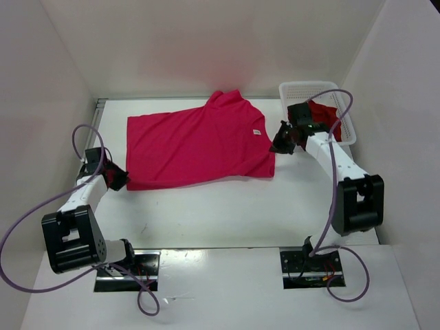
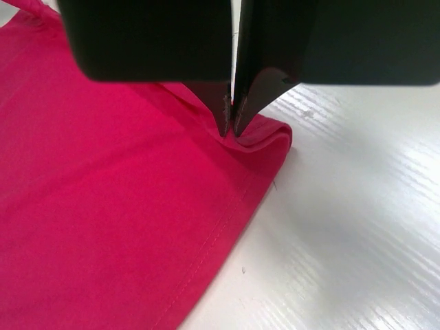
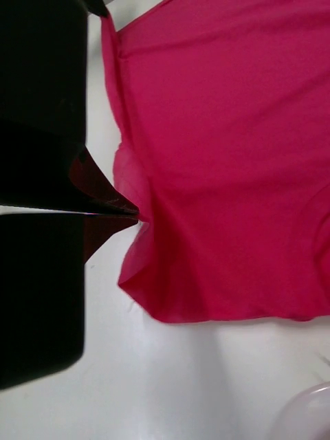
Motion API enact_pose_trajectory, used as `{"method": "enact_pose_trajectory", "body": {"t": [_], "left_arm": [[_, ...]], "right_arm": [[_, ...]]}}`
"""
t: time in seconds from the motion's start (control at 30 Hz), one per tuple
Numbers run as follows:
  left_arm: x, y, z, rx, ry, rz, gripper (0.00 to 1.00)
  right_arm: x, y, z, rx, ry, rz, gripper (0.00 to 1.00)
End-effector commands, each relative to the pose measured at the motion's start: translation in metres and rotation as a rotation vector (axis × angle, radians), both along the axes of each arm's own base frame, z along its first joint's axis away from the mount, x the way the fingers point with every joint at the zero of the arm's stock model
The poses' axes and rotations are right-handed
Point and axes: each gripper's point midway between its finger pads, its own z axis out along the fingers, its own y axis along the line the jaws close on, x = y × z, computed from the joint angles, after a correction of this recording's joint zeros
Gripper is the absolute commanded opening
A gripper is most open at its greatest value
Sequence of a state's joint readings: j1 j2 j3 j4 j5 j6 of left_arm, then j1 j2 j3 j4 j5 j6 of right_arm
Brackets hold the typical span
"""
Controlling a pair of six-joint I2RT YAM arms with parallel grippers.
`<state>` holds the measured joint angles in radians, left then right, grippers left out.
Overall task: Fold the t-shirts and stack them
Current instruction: Fold the flattened tshirt in 1/3 of the way
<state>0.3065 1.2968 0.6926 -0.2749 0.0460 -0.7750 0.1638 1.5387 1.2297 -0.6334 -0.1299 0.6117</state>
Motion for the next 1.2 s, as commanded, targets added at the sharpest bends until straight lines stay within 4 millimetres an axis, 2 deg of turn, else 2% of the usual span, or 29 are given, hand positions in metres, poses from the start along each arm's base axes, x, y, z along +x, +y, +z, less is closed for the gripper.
{"method": "enact_pose_trajectory", "body": {"t": [0.0, 0.03, 0.07, 0.1, 0.13, 0.17, 0.23, 0.27, 0.3, 0.47, 0.5, 0.57, 0.6, 0.67, 0.7, 0.77, 0.8, 0.83, 0.87, 0.9, 0.97, 1.0, 1.07, 1.1, 1.13, 1.17], "left_arm": [[0.026, 0.013, 0.019, 0.027, -0.084, 0.031, 0.00], [0.029, 0.014, 0.018, 0.024, -0.076, 0.031, 0.00], [0.029, 0.013, 0.015, 0.022, -0.068, 0.031, 0.00], [0.032, 0.015, 0.017, 0.023, -0.072, 0.031, 0.00], [0.036, 0.016, 0.019, 0.026, -0.081, 0.031, 0.00], [0.040, 0.017, 0.019, 0.026, -0.081, 0.031, 0.00], [0.044, 0.018, 0.017, 0.025, -0.078, 0.031, 0.00], [0.049, 0.020, 0.020, 0.028, -0.089, 0.031, 0.00], [0.050, 0.020, 0.012, 0.023, -0.072, 0.031, 0.00], [0.069, 0.028, 0.003, 0.023, -0.066, 0.044, 0.00], [0.071, 0.028, -0.003, 0.018, -0.049, 0.044, 0.00], [0.081, 0.032, 0.000, 0.023, -0.065, 0.044, 0.00], [0.084, 0.033, -0.004, 0.021, -0.059, 0.044, 0.00], [0.092, 0.035, -0.002, 0.024, -0.071, 0.044, 0.01], [0.093, 0.036, -0.008, 0.021, -0.061, 0.044, 0.03], [0.100, 0.036, -0.007, 0.014, -0.082, 0.046, 0.05], [0.106, 0.038, -0.001, 0.020, -0.102, 0.046, 0.05], [0.105, 0.038, -0.006, 0.017, -0.090, 0.046, 0.05], [0.111, 0.039, 0.001, 0.017, -0.113, 0.053, 0.05], [0.111, 0.039, -0.003, 0.015, -0.105, 0.053, 0.06], [0.114, 0.040, 0.002, 0.018, -0.117, 0.053, 0.08], [0.117, 0.041, 0.005, 0.027, -0.124, 0.045, 0.10], [0.115, 0.041, 0.014, 0.033, -0.145, 0.045, 0.29], [0.116, 0.041, 0.020, 0.037, -0.158, 0.045, 0.37], [0.112, 0.042, 0.021, 0.053, -0.158, 0.046, 0.45], [0.109, 0.043, 0.035, 0.068, -0.184, 0.052, 0.55]], "right_arm": [[0.045, 0.001, 0.021, -0.034, -0.110, 0.010, 0.00], [0.053, 0.003, 0.010, -0.037, -0.092, 0.010, 0.00], [0.059, 0.004, 0.009, -0.038, -0.090, 0.011, 0.00], [0.072, 0.006, 0.020, -0.032, -0.122, 0.010, 0.00], [0.079, 0.007, 0.014, -0.034, -0.110, 0.010, 0.00], [0.091, 0.009, 0.027, -0.034, -0.147, 0.016, 0.00], [0.101, 0.008, 0.029, -0.045, -0.148, 0.007, 0.00], [0.114, 0.010, 0.031, -0.043, -0.159, 0.007, 0.00], [0.117, 0.010, 0.027, -0.052, -0.145, 0.016, 0.00], [0.150, 0.014, 0.006, -0.061, -0.135, 0.010, 0.00], [0.153, 0.015, 0.003, -0.062, -0.132, 0.010, 0.00], [0.164, 0.017, 0.004, -0.059, -0.145, 0.010, 0.00], [0.170, 0.016, -0.009, -0.070, -0.133, 0.004, 0.00], [0.180, 0.015, -0.011, -0.078, -0.143, -0.004, 0.00], [0.181, 0.014, -0.026, -0.084, -0.114, -0.016, 0.00], [0.190, 0.016, -0.024, -0.082, -0.129, -0.017, 0.00], [0.190, 0.016, -0.032, -0.084, -0.115, -0.016, 0.00], [0.194, 0.016, -0.024, -0.081, -0.135, -0.017, 0.00], [0.196, 0.017, -0.020, -0.079, -0.144, -0.018, 0.00], [0.199, 0.015, -0.023, -0.086, -0.145, -0.023, 0.00], [0.204, 0.017, -0.011, -0.075, -0.172, -0.032, 0.02], [0.207, 0.017, -0.012, -0.075, -0.173, -0.032, 0.05], [0.207, 0.017, -0.010, -0.075, -0.173, -0.032, 0.13], [0.206, 0.017, -0.003, -0.073, -0.185, -0.033, 0.23], [0.202, 0.016, 0.007, -0.070, -0.197, -0.033, 0.28], [0.200, 0.018, 0.013, -0.061, -0.208, -0.028, 0.32]]}}
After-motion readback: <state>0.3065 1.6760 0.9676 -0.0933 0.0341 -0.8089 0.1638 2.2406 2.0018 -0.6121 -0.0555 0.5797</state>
